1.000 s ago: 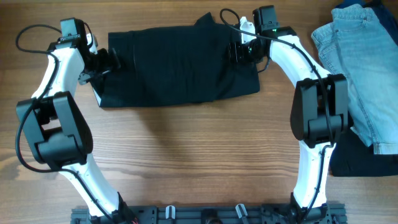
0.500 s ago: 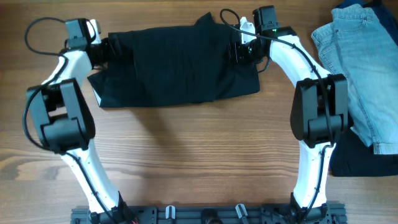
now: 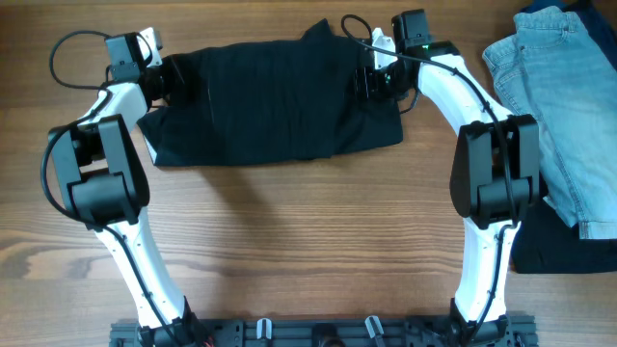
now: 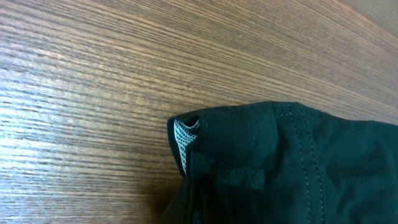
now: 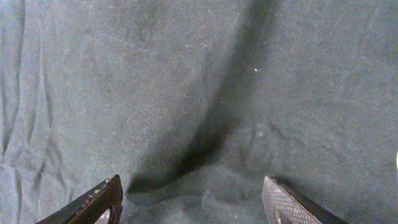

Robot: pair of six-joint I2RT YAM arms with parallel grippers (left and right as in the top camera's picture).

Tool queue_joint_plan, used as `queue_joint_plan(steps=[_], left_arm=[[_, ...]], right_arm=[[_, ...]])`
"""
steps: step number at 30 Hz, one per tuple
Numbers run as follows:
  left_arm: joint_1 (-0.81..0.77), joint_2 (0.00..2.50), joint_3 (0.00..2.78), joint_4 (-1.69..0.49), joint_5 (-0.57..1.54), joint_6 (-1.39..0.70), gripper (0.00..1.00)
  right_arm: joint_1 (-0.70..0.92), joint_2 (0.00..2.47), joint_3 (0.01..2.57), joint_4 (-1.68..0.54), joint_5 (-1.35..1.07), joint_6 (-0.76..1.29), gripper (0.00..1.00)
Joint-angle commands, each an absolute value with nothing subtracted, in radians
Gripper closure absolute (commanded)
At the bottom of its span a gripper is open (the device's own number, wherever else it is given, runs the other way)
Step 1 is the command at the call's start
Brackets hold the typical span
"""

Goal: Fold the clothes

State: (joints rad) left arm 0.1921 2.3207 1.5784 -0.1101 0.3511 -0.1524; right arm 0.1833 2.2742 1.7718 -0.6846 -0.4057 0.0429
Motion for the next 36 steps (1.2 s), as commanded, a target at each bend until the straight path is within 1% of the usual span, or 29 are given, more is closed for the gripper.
queue_joint_plan(steps=[1,3,11,17,21,24,29,33,34,35,36], left_arm=[[0.178,2.207,1.575,-0.130,0.392,-0.173,0.96],[0.179,2.147,1.575,-0.175,0.385,-0.180,0.96],[0.181,1.913,1.575,-0.505,0.256,-0.195,0.96],[0.188,1.896,1.575,-0.781,0.144,-0.196,0.96],[0.209,1.896,1.575,-0.906,0.004,-0.226,0.96],[0.274,1.897,1.575,-0.911,-0.002,-0.226,0.96],[0.353,1.915,1.575,-0.837,-0.001,-0.225,0.96],[0.356,1.960,1.575,-0.844,0.002,-0.224,0.96],[0.353,1.971,1.575,-0.858,0.004,-0.224,0.91],[0.350,1.980,1.575,-0.873,0.007,-0.224,0.73],[0.349,1.987,1.575,-0.887,0.010,-0.225,0.51]], right_arm=[[0.181,2.278,1.771,-0.669,-0.400,0.030,0.25],[0.181,2.278,1.771,-0.666,-0.400,0.030,0.24],[0.181,2.278,1.771,-0.663,-0.400,0.030,0.21],[0.181,2.278,1.771,-0.663,-0.400,0.029,0.18],[0.181,2.278,1.771,-0.664,-0.400,0.026,0.17],[0.181,2.278,1.771,-0.664,-0.400,0.026,0.16],[0.181,2.278,1.771,-0.665,-0.400,0.026,0.16],[0.181,2.278,1.771,-0.665,-0.401,0.027,0.16],[0.181,2.278,1.771,-0.664,-0.401,0.027,0.15],[0.181,2.278,1.772,-0.664,-0.401,0.027,0.15],[0.181,2.278,1.772,-0.664,-0.402,0.027,0.13]])
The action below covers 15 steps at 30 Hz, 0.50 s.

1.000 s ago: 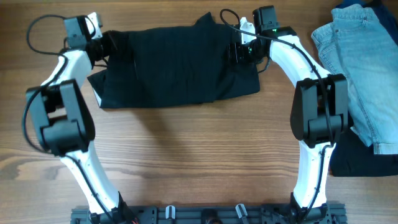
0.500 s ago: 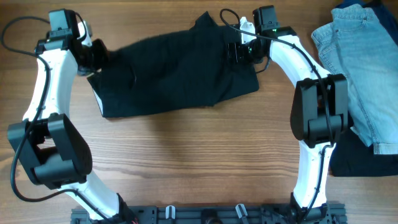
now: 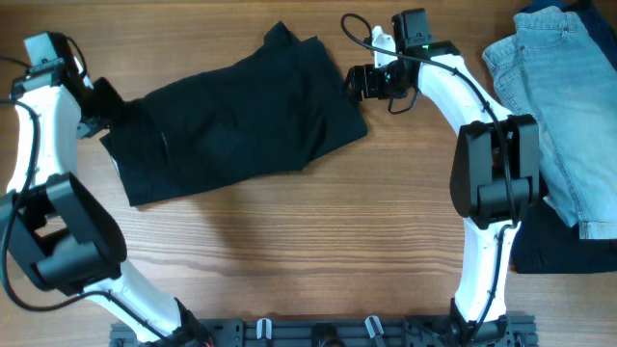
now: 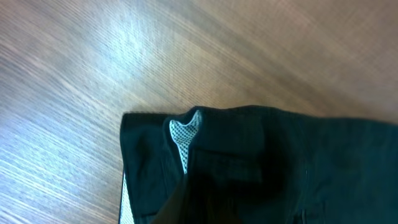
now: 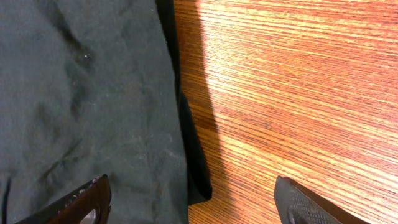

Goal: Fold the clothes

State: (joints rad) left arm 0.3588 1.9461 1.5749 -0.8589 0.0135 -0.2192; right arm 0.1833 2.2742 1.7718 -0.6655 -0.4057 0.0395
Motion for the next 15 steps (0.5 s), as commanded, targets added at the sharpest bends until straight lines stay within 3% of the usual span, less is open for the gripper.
queue_joint_plan(steps=[1,3,4,15], left_arm=[[0.348,1.987,1.575,-0.904,0.010,-0.225,0.30],[0.348,1.987,1.575,-0.934,0.010,-0.225,0.06],[0.348,1.987,1.575,-0.943,0.010,-0.225,0.00],[0.342,1.796,1.575,-0.988,0.136,-0.274,0.00]], right_arm=[[0.181,2.278,1.772,-0.663,-0.408,0.027,0.11],[0.181,2.278,1.772,-0.659,-0.431,0.027,0.09],[0.181,2.278,1.772,-0.656,-0.442,0.025,0.09],[0.183,2.271,1.774,-0.662,-0.498,-0.034,0.04]])
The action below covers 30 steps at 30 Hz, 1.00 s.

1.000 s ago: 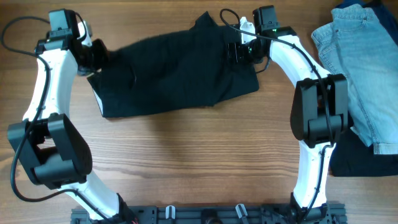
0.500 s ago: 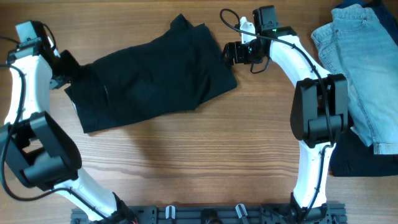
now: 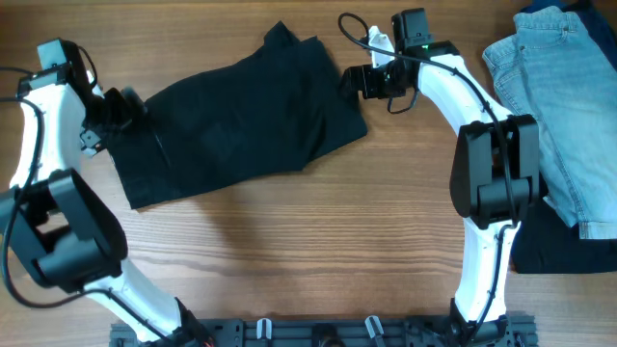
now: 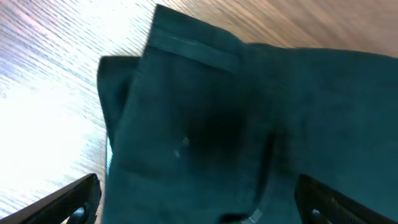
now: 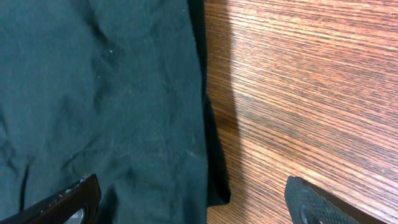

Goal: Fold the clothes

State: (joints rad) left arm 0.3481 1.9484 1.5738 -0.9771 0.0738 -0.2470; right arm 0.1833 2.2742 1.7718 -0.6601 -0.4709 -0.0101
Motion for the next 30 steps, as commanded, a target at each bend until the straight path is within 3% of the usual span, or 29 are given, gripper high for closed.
queue_joint_plan(steps=[1,7,12,22,30], left_arm=[[0.340,1.746,1.575,-0.992,0.142,-0.274,0.00],[0.292,1.503,1.575,-1.000,0.142,-0.274,0.00],[0.235,1.467,1.575,-1.047,0.141,-0.274,0.00],[0.218,1.482,1.575,-1.083,0.118,-0.266,0.00],[0.218,1.487,1.575,-1.108,0.118,-0.266,0.00]], right_arm=[[0.186,2.271,1.774,-0.661,-0.498,-0.033,0.03],[0.237,2.296,1.774,-0.601,-0.495,-0.026,0.00],[0.282,2.329,1.773,-0.527,-0.485,-0.023,0.01],[0.401,2.394,1.774,-0.410,-0.051,0.002,0.01],[0.451,2.463,1.773,-0.434,0.056,0.003,0.48]])
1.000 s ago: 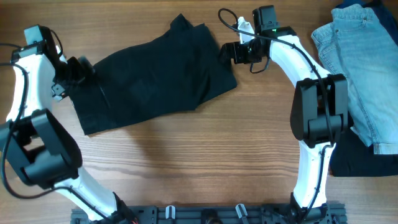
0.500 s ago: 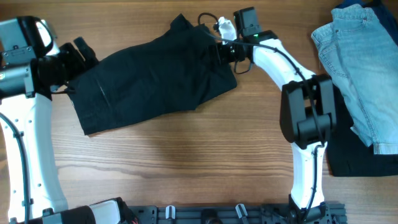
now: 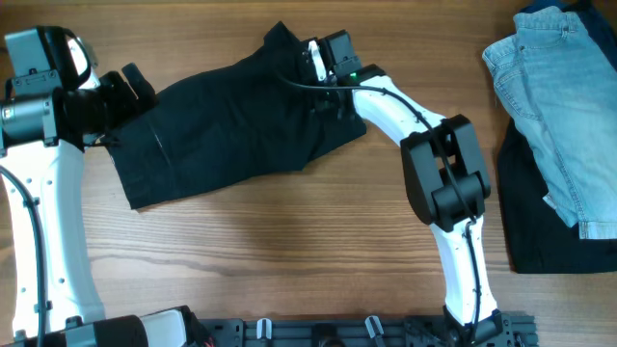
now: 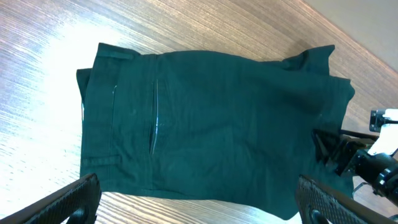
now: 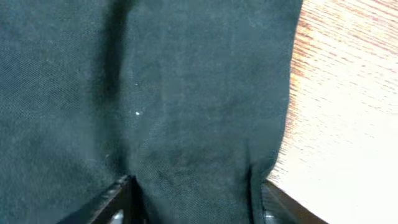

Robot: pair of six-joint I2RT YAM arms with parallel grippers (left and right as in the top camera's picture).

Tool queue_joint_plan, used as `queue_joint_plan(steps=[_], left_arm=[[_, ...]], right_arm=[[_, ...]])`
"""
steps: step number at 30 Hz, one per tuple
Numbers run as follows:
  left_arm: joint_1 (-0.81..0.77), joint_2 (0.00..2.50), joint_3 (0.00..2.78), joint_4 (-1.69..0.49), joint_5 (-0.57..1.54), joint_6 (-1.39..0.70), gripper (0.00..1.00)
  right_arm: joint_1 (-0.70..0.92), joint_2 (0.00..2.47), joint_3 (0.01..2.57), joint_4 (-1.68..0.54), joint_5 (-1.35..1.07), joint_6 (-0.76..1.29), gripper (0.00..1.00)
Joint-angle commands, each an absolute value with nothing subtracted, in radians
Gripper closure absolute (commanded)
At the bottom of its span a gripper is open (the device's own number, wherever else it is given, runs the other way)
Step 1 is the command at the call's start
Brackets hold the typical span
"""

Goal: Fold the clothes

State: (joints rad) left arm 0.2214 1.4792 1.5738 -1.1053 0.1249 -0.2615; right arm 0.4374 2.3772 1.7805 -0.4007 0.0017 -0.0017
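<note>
Black shorts lie flat and slanted across the far left of the table, waistband end to the left, and the left wrist view takes in the whole garment. My left gripper hangs high over the waistband end, open and empty. My right gripper is down on the shorts' right end. It is open, and its fingers straddle dark cloth near the hem edge.
Light blue jeans lie at the far right on top of a dark garment. Bare wood table fills the front. The right arm reaches across the table's middle to the shorts.
My left gripper has risen from just above the waistband to high over the shorts, still open. My right gripper has moved left from the shorts' right edge onto the cloth. The shorts lie as before.
The shorts first lay straight across the far middle, my left gripper at the waistband corner and my right open on the other end. Then they lay shifted left and slanted, clear of the right gripper. Then the left gripper stood open over them, and now high above.
</note>
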Motion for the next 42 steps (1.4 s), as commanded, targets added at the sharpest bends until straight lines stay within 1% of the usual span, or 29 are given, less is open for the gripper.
queue_joint_plan(steps=[1,2,3,4,5,9,14,19,22,29,30,31,32,33,34,35,42], left_arm=[[0.218,1.487,1.575,-1.109,0.118,-0.266,0.00],[0.218,1.487,1.575,-1.109,0.118,-0.266,0.00],[0.218,1.487,1.575,-1.109,0.118,-0.266,0.00],[0.218,1.487,1.575,-1.108,0.118,-0.266,0.00],[0.218,1.489,1.575,-1.108,0.119,-0.266,0.00],[0.214,1.508,1.575,-1.110,0.119,-0.267,0.00],[0.172,1.566,1.575,-1.108,0.119,-0.267,0.00],[0.107,1.622,1.575,-1.092,0.119,-0.267,0.00],[0.056,1.664,1.575,-1.085,0.119,-0.267,0.00],[-0.013,1.806,1.575,-1.042,0.119,-0.279,0.00],[-0.017,1.824,1.575,-1.034,0.119,-0.283,0.00],[-0.020,1.851,1.575,-1.024,0.119,-0.300,0.00],[-0.020,1.872,1.575,-1.016,0.118,-0.311,0.00],[-0.020,1.888,1.575,-1.011,0.118,-0.321,0.00],[-0.020,1.902,1.575,-1.004,0.118,-0.329,0.00],[-0.019,1.919,1.575,-0.991,0.118,-0.331,0.00],[-0.001,1.971,1.575,-0.895,0.118,-0.349,0.00]], right_arm=[[0.450,2.463,1.773,-0.442,0.061,0.006,0.57],[0.447,2.463,1.773,-0.447,0.067,0.011,0.64],[0.443,2.463,1.774,-0.450,0.083,0.028,0.76],[0.438,2.463,1.774,-0.453,0.096,0.033,0.91],[0.433,2.463,1.774,-0.456,0.102,0.034,0.96],[0.393,2.463,1.774,-0.476,0.101,0.065,0.96],[0.295,2.463,1.774,-0.522,0.094,0.109,0.96],[0.183,2.463,1.774,-0.549,0.025,0.139,0.96],[0.112,2.463,1.774,-0.574,-0.058,0.156,0.96],[0.077,2.458,1.774,-0.629,-0.061,0.186,0.96],[0.077,2.455,1.774,-0.638,-0.062,0.186,0.88],[0.077,2.446,1.775,-0.648,-0.068,0.186,0.65],[0.077,2.436,1.775,-0.660,-0.069,0.186,0.46],[0.077,2.421,1.775,-0.673,-0.069,0.186,0.23],[0.077,2.403,1.775,-0.686,-0.069,0.186,0.02],[0.077,2.373,1.775,-0.703,-0.069,0.186,0.01],[0.077,2.182,1.775,-0.765,-0.090,0.184,0.00]])
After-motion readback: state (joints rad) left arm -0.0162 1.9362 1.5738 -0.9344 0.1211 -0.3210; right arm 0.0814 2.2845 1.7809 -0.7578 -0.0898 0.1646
